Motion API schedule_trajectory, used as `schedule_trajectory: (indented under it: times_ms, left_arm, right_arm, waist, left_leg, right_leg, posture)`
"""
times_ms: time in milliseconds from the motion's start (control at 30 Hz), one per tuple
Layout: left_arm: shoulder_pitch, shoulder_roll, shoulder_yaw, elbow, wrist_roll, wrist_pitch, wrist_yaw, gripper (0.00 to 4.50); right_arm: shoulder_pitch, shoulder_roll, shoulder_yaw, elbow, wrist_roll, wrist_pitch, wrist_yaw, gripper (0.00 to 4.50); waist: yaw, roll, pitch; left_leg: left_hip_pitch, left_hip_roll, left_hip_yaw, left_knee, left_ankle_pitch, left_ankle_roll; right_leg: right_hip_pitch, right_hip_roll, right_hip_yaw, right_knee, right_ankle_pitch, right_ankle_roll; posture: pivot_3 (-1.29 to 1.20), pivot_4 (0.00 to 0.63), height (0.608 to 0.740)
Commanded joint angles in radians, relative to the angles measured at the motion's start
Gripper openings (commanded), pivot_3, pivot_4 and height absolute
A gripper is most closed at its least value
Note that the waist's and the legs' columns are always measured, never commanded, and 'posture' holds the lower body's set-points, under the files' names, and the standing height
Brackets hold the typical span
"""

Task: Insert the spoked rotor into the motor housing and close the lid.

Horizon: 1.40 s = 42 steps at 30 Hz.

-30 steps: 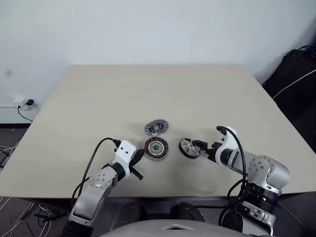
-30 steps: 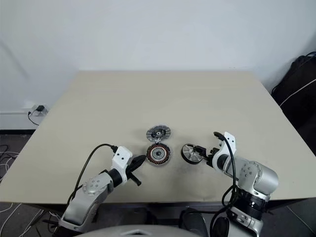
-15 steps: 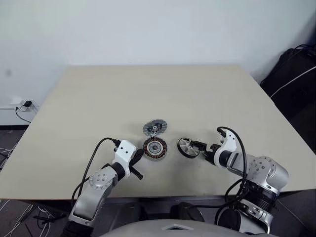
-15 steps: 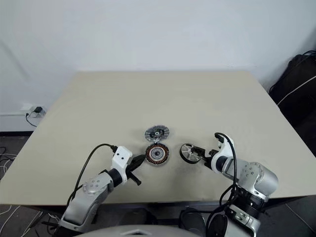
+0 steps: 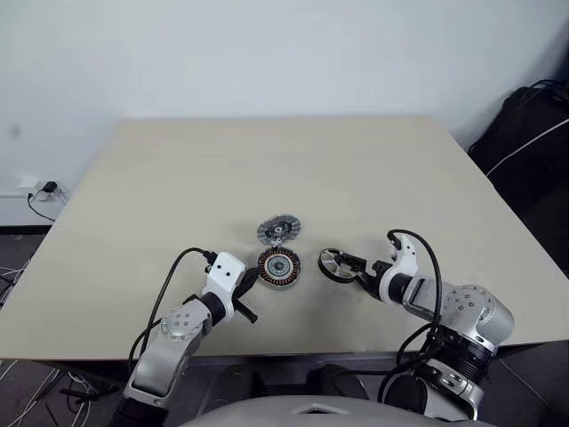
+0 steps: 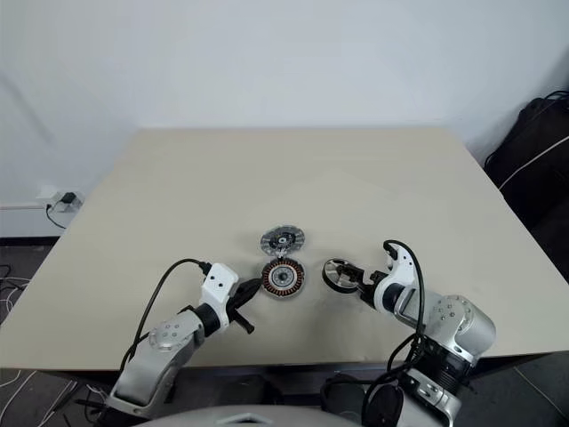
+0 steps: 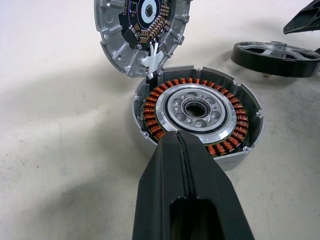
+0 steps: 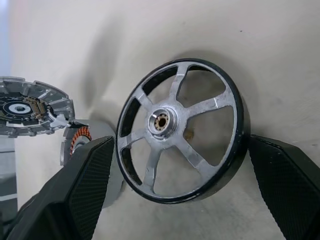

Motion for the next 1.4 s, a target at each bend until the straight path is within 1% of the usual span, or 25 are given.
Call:
schedule_trajectory:
  times_ms: [33,200,300,333,400,567,667,700,933,1167,1300,1400]
  left_arm:
    - [-0.017,-0.004,-0.002,-0.006,0.000,-0.008,-0.001,0.00]
    - [-0.020,-0.004,0.000,-0.003,0.002,-0.009,0.001,0.00]
    - [-0.023,-0.003,0.001,-0.001,0.002,-0.010,0.001,0.00]
    - [-0.023,-0.003,0.002,0.000,0.002,-0.010,0.002,0.00]
    - [-0.024,-0.002,0.002,-0.001,0.003,-0.010,0.003,0.00]
    - [-0.027,0.000,0.003,-0.003,0.003,-0.008,0.003,0.00]
    - [-0.028,0.000,0.003,-0.002,0.003,-0.008,0.004,0.00]
    - [-0.029,0.001,0.004,-0.002,0.003,-0.009,0.004,0.00]
    - [-0.024,0.003,0.010,-0.011,0.000,-0.012,0.006,0.00]
    - [-0.011,0.002,0.023,-0.027,-0.009,-0.039,0.003,0.00]
    - [-0.002,0.001,0.025,-0.032,-0.012,-0.054,-0.002,0.00]
    - [0.003,0.000,0.028,-0.036,-0.016,-0.059,-0.004,0.00]
  right_arm:
    - [-0.021,0.012,-0.013,0.010,0.022,-0.009,0.003,4.47]
    - [-0.023,0.018,-0.021,0.018,0.016,-0.020,-0.005,4.47]
    - [-0.022,0.022,-0.020,0.021,0.015,-0.027,-0.008,3.90]
    - [-0.021,0.023,-0.018,0.022,0.015,-0.029,-0.010,3.53]
    - [-0.019,0.025,-0.016,0.023,0.016,-0.032,-0.015,2.97]
    - [-0.019,0.026,-0.009,0.026,0.015,-0.037,-0.022,1.34]
    - [-0.017,0.026,-0.004,0.026,0.022,-0.040,-0.031,0.54]
    - [-0.017,0.027,-0.002,0.025,0.023,-0.040,-0.033,0.42]
    - [-0.026,0.042,-0.002,-0.001,0.038,-0.024,-0.039,0.42]
    - [-0.062,0.080,-0.047,-0.081,0.149,-0.090,0.014,0.42]
    - [-0.044,0.075,0.004,-0.111,0.212,-0.136,0.054,0.42]
    - [-0.020,0.064,0.073,-0.116,0.242,-0.109,0.072,0.42]
  waist:
    - [0.000,0.000,0.000]
    - [-0.005,0.000,0.000]
    - [-0.008,0.000,0.000]
    - [-0.009,0.001,0.000]
    - [-0.011,0.001,0.001]
    - [-0.014,0.002,0.001]
    - [-0.018,0.002,0.001]
    - [-0.019,0.003,0.001]
    - [-0.020,0.003,0.001]
    - [-0.019,0.004,0.002]
    - [-0.018,0.004,0.003]
    - [-0.019,0.004,0.003]
  left_leg:
    - [0.000,0.000,0.000,0.000,0.000,0.000]
    - [0.000,0.000,0.000,0.000,0.000,0.000]
    - [0.000,0.000,0.000,0.000,0.000,0.000]
    - [0.000,0.000,0.000,0.000,0.000,0.000]
    - [0.000,0.000,0.000,0.000,0.000,0.000]
    - [0.000,0.000,0.000,-0.002,0.000,0.000]
    - [0.000,0.000,0.000,-0.002,0.001,-0.001]
    - [0.000,0.000,0.000,-0.002,0.001,-0.001]
    - [0.000,0.000,0.000,-0.002,0.001,-0.001]
    - [-0.001,0.000,0.000,-0.002,0.000,-0.001]
    - [-0.001,0.000,0.000,-0.003,0.000,0.000]
    - [-0.001,0.000,0.000,-0.003,0.000,0.000]
  right_leg:
    - [0.000,0.000,0.000,0.000,0.000,0.000]
    - [0.000,0.000,0.000,0.000,0.000,0.000]
    - [0.000,0.000,0.000,0.000,0.000,0.000]
    - [0.000,0.000,0.000,0.000,0.000,0.000]
    - [0.000,0.000,0.000,0.000,0.000,0.000]
    - [-0.001,0.000,0.000,0.000,0.000,0.001]
    - [0.000,0.000,0.000,0.000,0.000,0.000]
    - [0.000,0.000,0.000,0.000,0.000,0.000]
    - [-0.001,0.000,0.000,0.000,0.000,0.001]
    - [-0.002,0.000,0.000,0.000,0.000,0.001]
    - [-0.002,0.000,0.001,-0.001,0.000,0.001]
    - [-0.002,0.000,0.000,-0.001,0.000,0.001]
  posture:
    - [0.00,0.000,0.740]
    - [0.00,0.000,0.740]
    - [0.00,0.000,0.740]
    - [0.00,0.000,0.740]
    - [0.00,0.000,0.740]
    - [0.00,0.000,0.740]
    - [0.00,0.000,0.740]
    - [0.00,0.000,0.740]
    - [0.00,0.000,0.740]
    - [0.00,0.000,0.740]
    - [0.00,0.000,0.740]
    - [0.00,0.000,0.740]
